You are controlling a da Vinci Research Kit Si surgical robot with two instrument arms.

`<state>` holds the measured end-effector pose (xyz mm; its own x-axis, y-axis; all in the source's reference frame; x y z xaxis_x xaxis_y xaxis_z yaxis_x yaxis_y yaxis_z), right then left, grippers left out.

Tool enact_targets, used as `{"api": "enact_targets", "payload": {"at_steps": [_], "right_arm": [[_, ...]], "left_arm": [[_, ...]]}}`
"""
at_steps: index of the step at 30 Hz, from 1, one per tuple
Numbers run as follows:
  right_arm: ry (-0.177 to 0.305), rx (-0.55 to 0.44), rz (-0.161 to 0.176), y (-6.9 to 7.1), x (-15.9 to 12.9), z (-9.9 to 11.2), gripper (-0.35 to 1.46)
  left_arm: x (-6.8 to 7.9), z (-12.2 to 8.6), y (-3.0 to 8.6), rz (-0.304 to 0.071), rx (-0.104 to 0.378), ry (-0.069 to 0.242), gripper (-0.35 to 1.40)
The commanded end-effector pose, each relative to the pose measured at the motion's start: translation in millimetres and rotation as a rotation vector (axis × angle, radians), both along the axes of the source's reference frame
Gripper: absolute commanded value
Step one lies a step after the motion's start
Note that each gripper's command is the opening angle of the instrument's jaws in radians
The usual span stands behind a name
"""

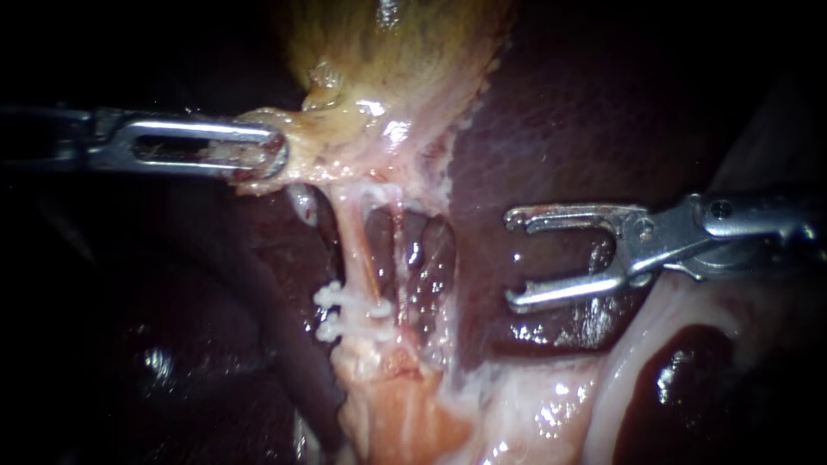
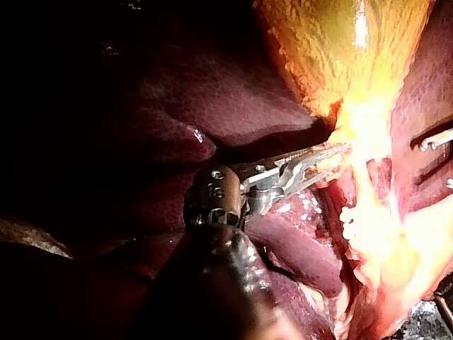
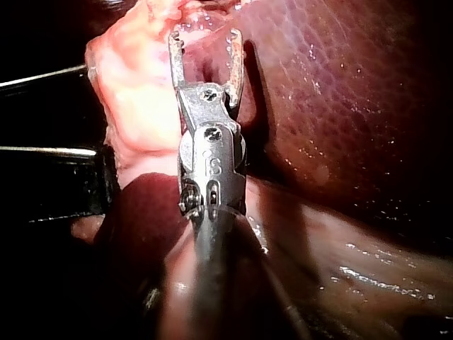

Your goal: Going back second clip left tube

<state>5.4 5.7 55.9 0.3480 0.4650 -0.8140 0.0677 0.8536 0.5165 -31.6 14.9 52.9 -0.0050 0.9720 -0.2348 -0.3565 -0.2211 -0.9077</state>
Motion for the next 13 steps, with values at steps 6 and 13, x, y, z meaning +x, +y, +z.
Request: {"api": "enact_targets", "payload": {"at_steps": [6, 13], "right_arm": [[0.000, 0.000, 0.000, 0.0, 0.0, 0.0, 0.50], [0.000, 0.000, 0.000, -0.1, 0.0, -0.1, 0.50]], "left_arm": [[-1.2, 1.2, -0.2, 0.004, 0.002, -0.004, -0.35], [-1.2, 1.4, -0.1, 0.005, 0.002, -0.004, -0.35]]}}
